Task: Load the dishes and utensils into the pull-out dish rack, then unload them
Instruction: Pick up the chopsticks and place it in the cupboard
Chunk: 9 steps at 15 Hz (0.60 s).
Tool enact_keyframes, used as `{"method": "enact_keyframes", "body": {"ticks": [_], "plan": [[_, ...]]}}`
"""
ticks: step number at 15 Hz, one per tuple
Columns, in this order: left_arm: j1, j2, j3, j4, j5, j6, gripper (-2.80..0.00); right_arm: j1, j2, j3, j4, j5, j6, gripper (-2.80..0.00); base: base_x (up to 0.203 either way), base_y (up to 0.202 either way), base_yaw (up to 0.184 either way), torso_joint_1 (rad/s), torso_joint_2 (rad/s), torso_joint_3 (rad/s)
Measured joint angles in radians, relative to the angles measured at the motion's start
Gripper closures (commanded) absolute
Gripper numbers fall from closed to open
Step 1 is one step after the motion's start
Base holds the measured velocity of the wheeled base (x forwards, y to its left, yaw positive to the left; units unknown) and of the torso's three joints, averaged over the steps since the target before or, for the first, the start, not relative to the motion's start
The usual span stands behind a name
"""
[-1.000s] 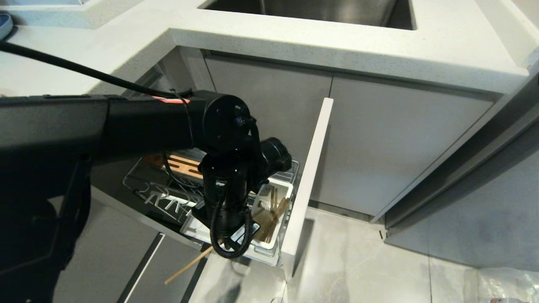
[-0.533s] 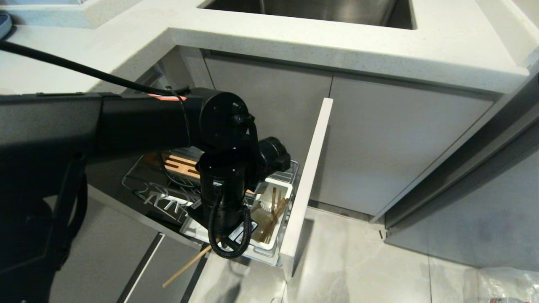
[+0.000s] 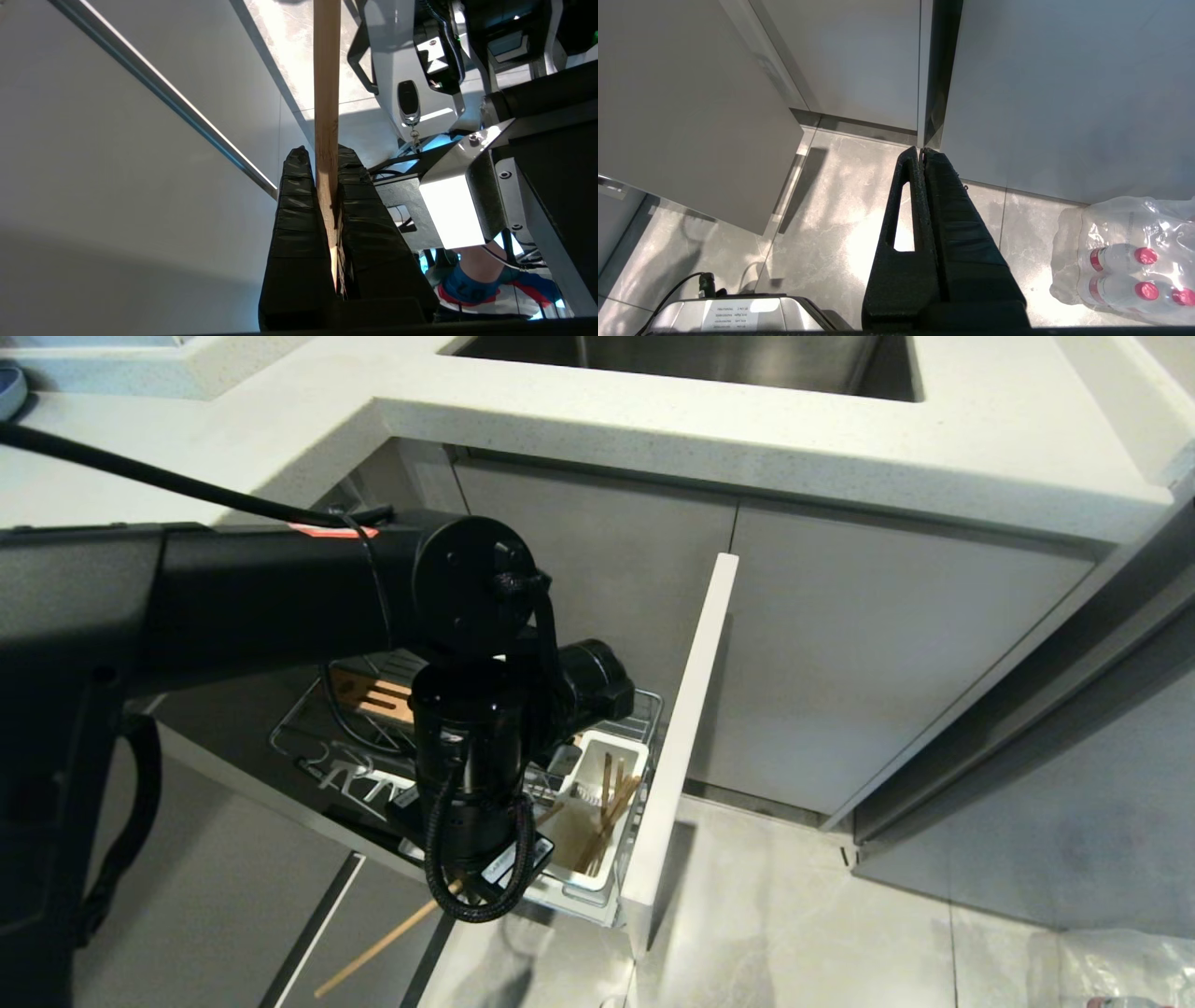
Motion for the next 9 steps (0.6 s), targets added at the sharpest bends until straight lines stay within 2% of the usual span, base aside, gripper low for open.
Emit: {"method": "enact_keyframes", "body": {"ticks": [4, 9], "plan": [[-0.001, 0.036, -0.001, 0.0, -0.034, 0.0, 0.0, 0.0, 0.0, 0.0, 0.0, 0.0, 0.0, 0.0, 0.0, 0.0, 0.0, 0.0, 0.0, 0.0], [0.003, 0.092, -0.001, -0.001, -0.036, -0.002, 0.0, 0.0, 0.0, 0.0, 0.0, 0.0, 0.0, 0.0, 0.0, 0.0, 0.0, 0.0, 0.0, 0.0]]}}
